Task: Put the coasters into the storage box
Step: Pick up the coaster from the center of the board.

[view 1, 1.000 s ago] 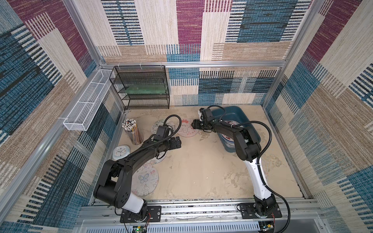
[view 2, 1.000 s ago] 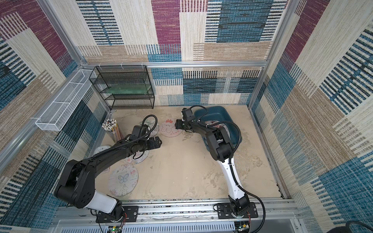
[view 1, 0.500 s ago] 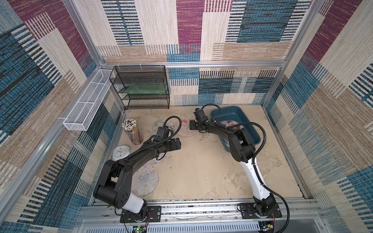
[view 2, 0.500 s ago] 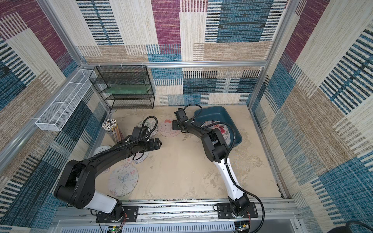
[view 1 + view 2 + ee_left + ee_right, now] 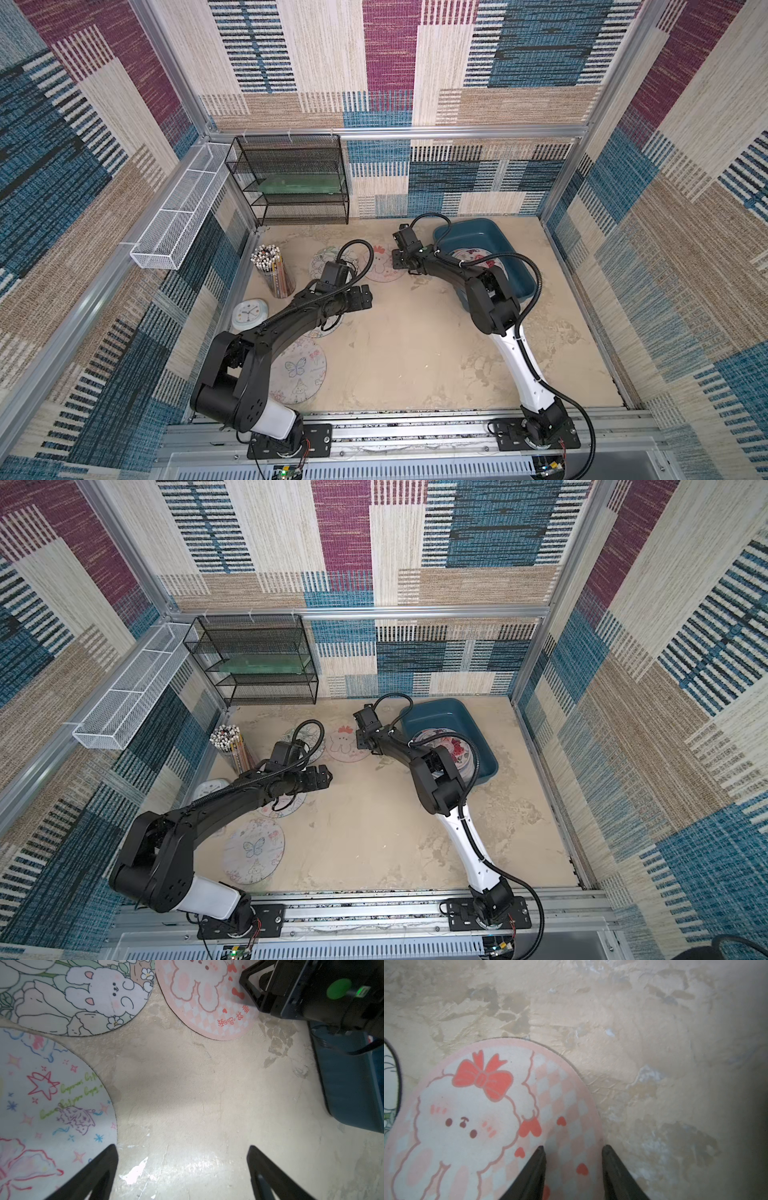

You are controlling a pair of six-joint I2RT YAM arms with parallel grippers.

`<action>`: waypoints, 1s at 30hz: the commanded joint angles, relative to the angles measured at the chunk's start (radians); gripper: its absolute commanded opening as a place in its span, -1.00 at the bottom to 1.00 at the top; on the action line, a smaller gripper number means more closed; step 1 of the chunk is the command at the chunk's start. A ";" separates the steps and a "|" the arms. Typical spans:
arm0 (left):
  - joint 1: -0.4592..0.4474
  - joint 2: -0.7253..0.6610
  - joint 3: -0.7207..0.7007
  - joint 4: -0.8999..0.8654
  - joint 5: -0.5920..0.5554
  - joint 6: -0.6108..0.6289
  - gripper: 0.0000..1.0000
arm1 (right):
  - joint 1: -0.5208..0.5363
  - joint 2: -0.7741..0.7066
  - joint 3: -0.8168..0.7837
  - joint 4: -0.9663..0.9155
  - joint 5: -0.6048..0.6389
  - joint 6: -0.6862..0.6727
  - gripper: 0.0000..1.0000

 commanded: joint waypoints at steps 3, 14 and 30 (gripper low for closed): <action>0.000 -0.004 -0.001 0.020 0.000 0.020 0.92 | 0.009 0.059 -0.021 -0.274 -0.108 0.018 -0.33; 0.000 0.002 0.002 0.018 0.003 0.020 0.92 | 0.004 0.038 -0.035 -0.267 -0.101 0.013 -0.83; 0.001 -0.021 -0.002 0.032 0.027 0.024 0.92 | -0.050 -0.305 -0.254 -0.119 -0.131 0.012 -1.00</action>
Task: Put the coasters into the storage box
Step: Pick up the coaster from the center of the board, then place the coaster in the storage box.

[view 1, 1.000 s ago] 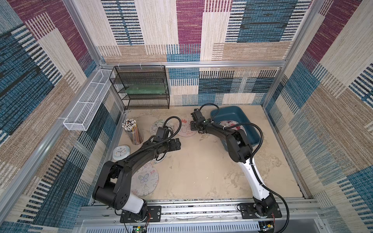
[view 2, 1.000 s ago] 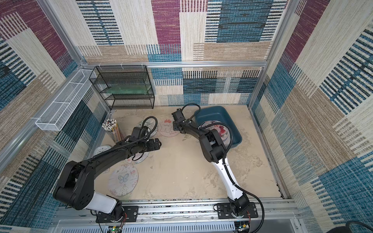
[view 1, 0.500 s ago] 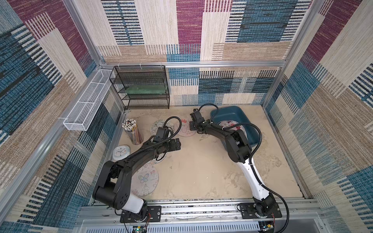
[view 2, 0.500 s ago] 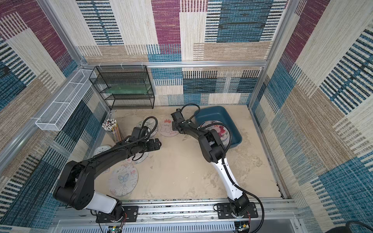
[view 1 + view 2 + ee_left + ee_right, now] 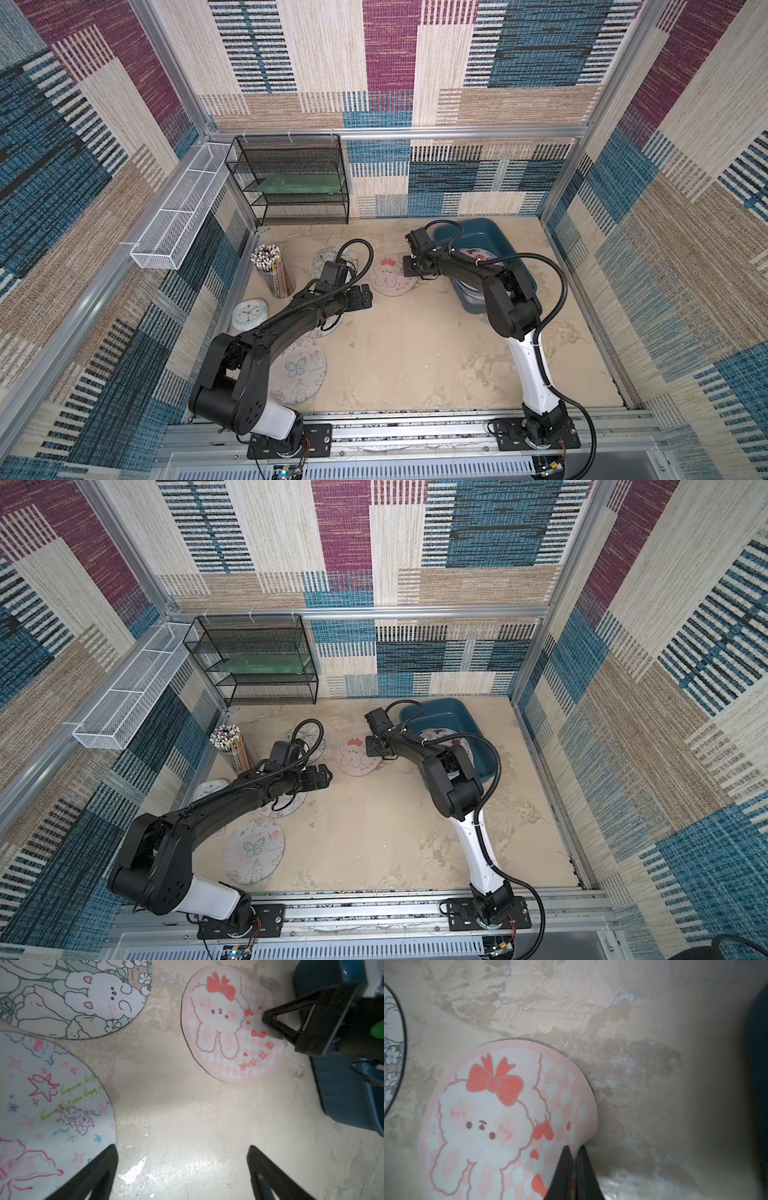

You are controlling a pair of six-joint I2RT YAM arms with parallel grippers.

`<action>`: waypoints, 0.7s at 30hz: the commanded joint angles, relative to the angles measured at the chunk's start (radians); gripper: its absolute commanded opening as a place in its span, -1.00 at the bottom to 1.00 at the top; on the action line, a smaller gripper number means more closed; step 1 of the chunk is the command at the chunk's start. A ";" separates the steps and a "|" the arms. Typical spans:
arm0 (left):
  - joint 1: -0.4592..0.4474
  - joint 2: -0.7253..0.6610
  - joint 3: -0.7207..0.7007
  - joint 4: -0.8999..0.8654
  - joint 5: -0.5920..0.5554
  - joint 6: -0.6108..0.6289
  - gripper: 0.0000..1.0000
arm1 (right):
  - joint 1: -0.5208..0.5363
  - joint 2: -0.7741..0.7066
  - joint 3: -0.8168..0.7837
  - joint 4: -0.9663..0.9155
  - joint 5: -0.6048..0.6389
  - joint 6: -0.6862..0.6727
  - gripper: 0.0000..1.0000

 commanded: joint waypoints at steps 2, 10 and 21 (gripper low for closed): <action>0.001 -0.009 -0.004 0.030 0.020 0.022 0.92 | -0.009 -0.091 -0.028 -0.019 0.001 -0.010 -1.00; 0.000 -0.015 -0.010 0.034 0.012 0.023 0.92 | -0.036 -0.243 -0.045 -0.029 0.026 -0.030 -1.00; 0.000 -0.016 -0.015 0.045 0.020 0.017 0.92 | -0.118 -0.438 -0.060 -0.041 0.049 -0.055 -1.00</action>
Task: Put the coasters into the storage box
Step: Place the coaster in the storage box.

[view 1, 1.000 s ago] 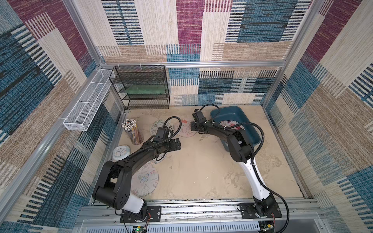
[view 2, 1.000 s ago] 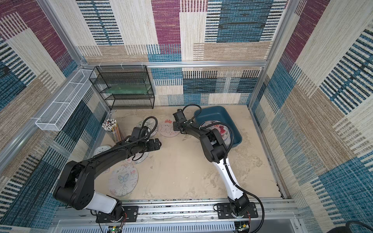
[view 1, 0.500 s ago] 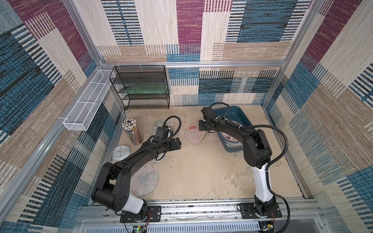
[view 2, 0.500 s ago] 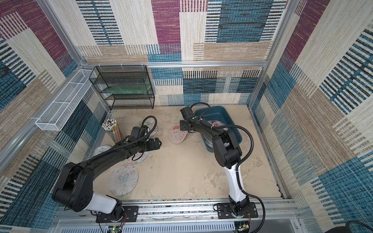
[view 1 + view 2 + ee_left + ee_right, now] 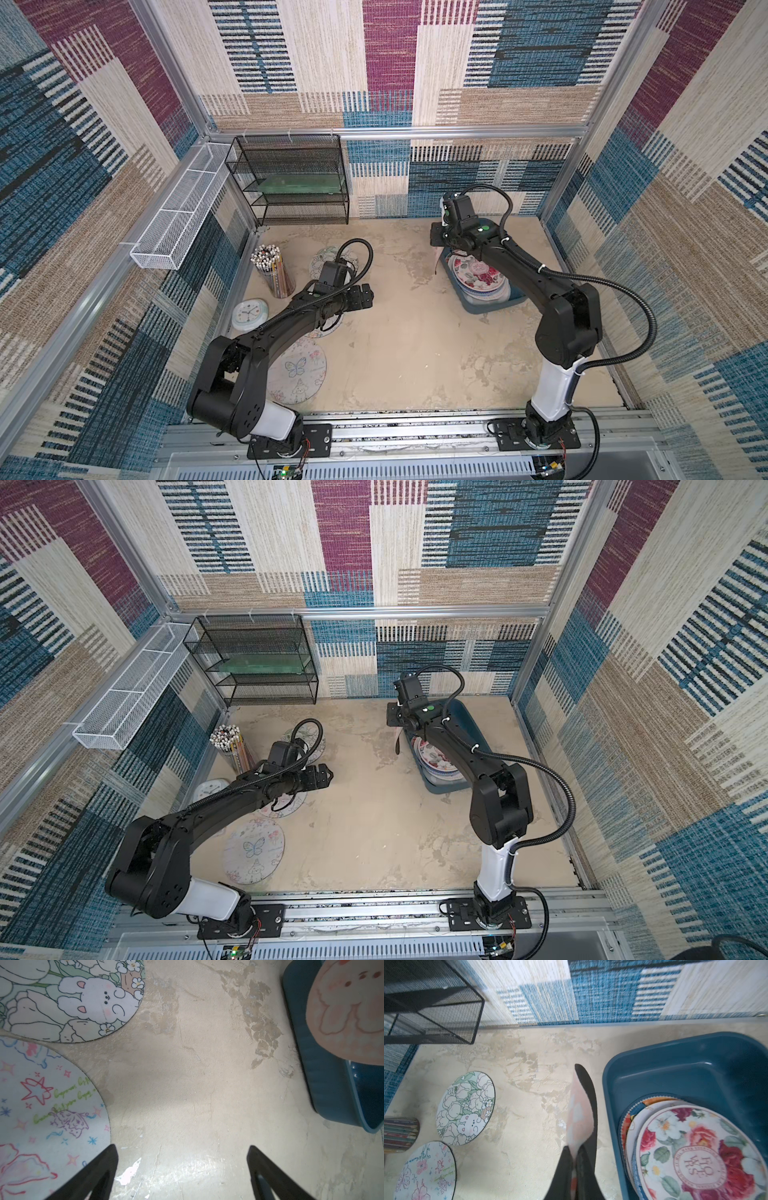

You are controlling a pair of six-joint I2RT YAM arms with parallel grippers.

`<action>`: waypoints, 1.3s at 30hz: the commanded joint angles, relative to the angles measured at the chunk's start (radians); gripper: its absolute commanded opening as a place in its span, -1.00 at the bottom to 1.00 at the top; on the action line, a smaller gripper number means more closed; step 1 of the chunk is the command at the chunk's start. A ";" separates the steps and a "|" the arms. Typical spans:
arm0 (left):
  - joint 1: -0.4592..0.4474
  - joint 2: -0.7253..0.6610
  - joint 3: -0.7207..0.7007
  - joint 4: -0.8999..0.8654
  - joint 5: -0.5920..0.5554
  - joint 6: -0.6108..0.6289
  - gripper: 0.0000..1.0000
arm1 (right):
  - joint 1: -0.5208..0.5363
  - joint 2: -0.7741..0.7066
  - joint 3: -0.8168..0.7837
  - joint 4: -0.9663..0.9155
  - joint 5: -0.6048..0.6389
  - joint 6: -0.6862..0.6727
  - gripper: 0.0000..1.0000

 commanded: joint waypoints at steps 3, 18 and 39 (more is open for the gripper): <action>0.000 -0.001 -0.004 0.024 0.005 0.014 0.92 | -0.055 -0.081 -0.021 0.025 0.010 -0.020 -1.00; 0.001 -0.009 -0.023 0.038 0.022 -0.002 0.92 | -0.288 -0.072 -0.293 0.142 -0.025 0.035 -1.00; 0.001 -0.021 -0.028 0.037 0.023 -0.005 0.92 | -0.252 -0.048 -0.174 0.191 -0.140 0.008 -1.00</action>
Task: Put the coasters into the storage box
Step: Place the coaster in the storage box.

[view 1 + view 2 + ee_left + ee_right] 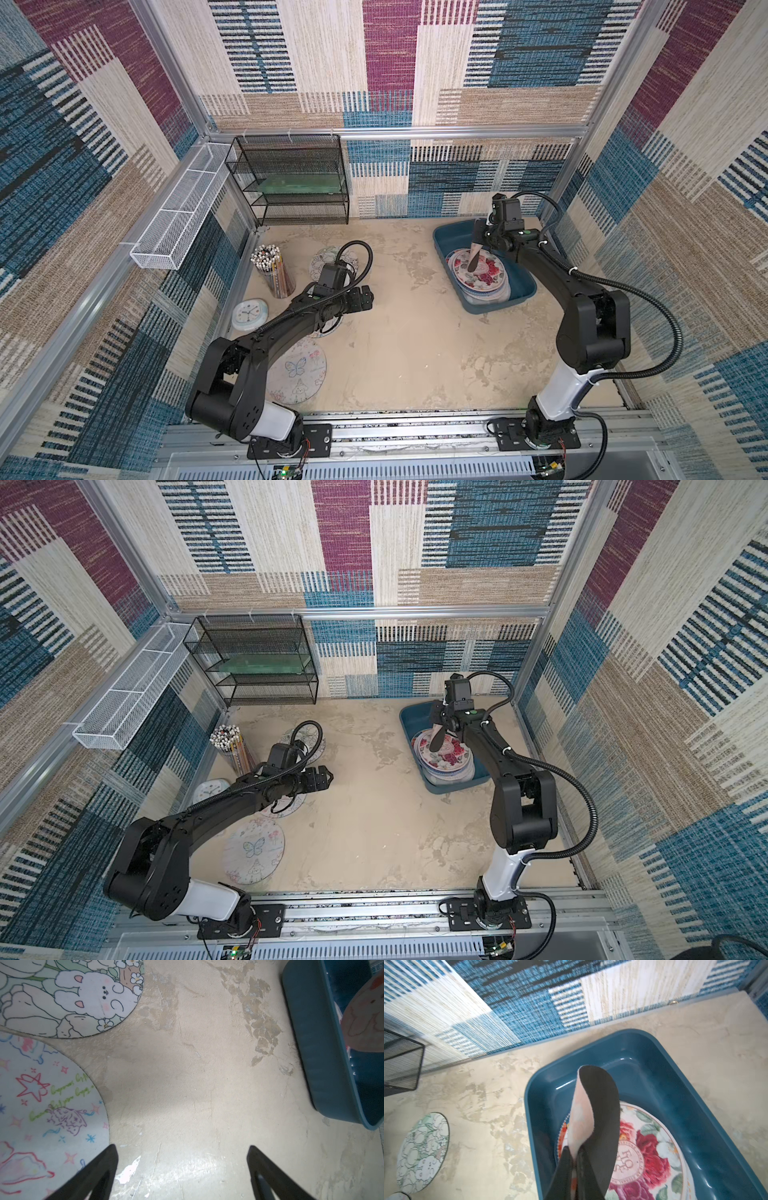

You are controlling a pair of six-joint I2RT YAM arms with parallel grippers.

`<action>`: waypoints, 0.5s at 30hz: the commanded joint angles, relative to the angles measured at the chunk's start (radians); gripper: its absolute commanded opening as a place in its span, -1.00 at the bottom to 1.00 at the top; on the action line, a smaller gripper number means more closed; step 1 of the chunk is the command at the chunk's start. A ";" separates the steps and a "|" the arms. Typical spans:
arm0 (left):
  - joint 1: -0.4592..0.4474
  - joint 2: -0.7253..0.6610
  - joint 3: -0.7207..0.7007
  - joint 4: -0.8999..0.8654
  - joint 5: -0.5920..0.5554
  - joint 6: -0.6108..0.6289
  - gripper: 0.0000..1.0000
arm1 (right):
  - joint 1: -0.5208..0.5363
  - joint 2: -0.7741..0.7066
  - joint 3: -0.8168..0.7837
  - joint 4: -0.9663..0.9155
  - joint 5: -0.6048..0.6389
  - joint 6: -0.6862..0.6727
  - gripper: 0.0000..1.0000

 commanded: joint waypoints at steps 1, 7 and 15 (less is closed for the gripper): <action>0.001 -0.012 -0.004 0.018 0.014 -0.002 0.92 | 0.003 0.021 0.016 0.046 -0.022 0.001 -1.00; 0.001 -0.027 -0.008 0.008 0.000 0.007 0.92 | -0.038 0.076 -0.023 0.053 0.002 0.039 -0.99; 0.001 -0.024 -0.007 0.014 -0.007 0.007 0.92 | -0.085 0.097 -0.172 0.035 0.090 0.073 -0.95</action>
